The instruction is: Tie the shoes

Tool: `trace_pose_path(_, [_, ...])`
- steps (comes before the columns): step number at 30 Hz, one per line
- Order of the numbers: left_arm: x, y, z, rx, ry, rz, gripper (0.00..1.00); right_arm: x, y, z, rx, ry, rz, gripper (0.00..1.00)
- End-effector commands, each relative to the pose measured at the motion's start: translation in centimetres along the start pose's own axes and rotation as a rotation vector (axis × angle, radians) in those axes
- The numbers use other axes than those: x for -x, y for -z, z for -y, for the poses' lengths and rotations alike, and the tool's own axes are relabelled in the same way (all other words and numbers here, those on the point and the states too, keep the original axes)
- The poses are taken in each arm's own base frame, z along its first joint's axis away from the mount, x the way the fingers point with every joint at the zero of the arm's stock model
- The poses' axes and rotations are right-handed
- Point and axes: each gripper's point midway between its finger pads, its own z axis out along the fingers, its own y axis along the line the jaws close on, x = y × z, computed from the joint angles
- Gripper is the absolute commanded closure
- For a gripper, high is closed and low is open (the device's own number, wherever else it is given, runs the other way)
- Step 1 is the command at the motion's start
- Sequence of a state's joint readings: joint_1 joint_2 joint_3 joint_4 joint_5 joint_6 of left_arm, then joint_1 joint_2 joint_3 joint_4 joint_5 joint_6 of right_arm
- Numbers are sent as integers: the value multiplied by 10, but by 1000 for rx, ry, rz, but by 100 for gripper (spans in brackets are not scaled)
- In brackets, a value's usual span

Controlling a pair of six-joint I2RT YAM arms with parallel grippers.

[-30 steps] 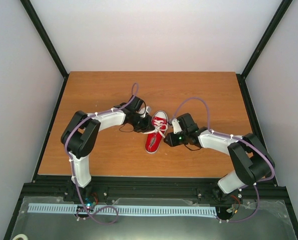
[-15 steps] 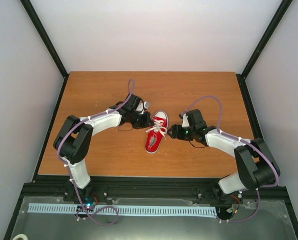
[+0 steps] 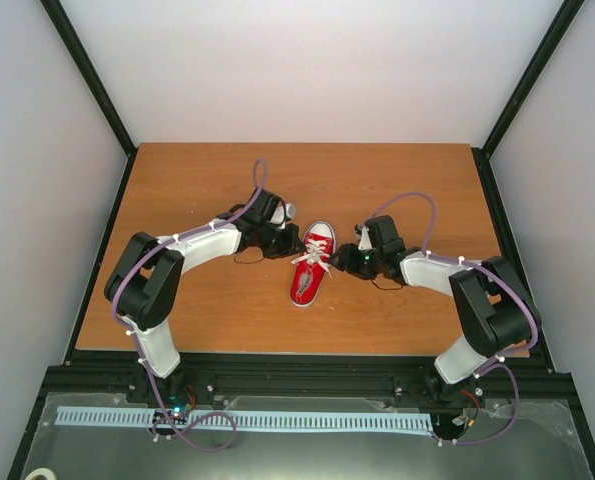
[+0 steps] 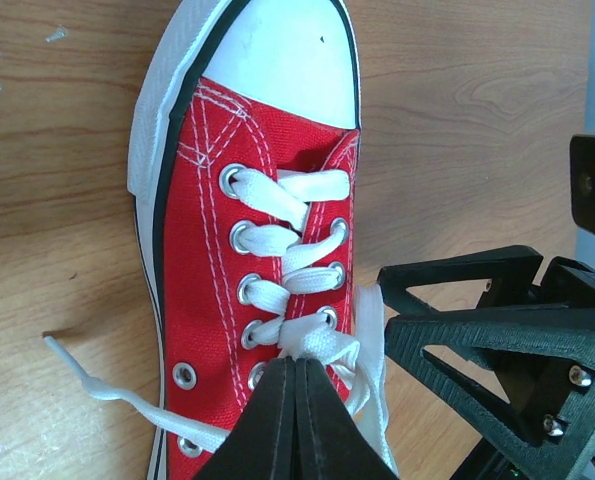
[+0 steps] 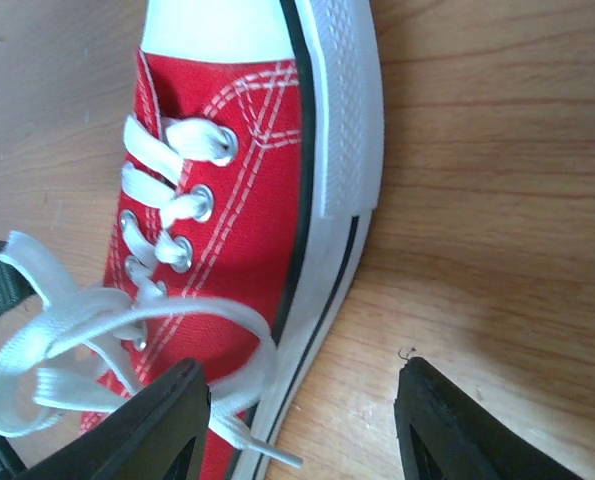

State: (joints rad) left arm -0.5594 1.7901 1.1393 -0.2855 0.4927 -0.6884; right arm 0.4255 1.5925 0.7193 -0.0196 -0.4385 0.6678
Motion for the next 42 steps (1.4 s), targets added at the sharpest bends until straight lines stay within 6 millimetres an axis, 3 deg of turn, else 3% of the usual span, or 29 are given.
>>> trace_pose_path(1, [5,8,13,-27,-11,31,99,20,3,-16,55,-6,54,48])
trace_pose_path(17, [3,5,12,-34,-7,19,99,19,-15,-17,107,0,17,63])
trace_pose_path(19, [3,5,11,-32,-4,19,99,19,-18,-15,103,0,13,68])
trace_pose_path(25, [3,5,2,5,18,39,99,24,-16,-11,70,4,32,96])
trace_pose_path(42, [6,15,-38,115,136,104,99,28,3,17,-50,8,90,97])
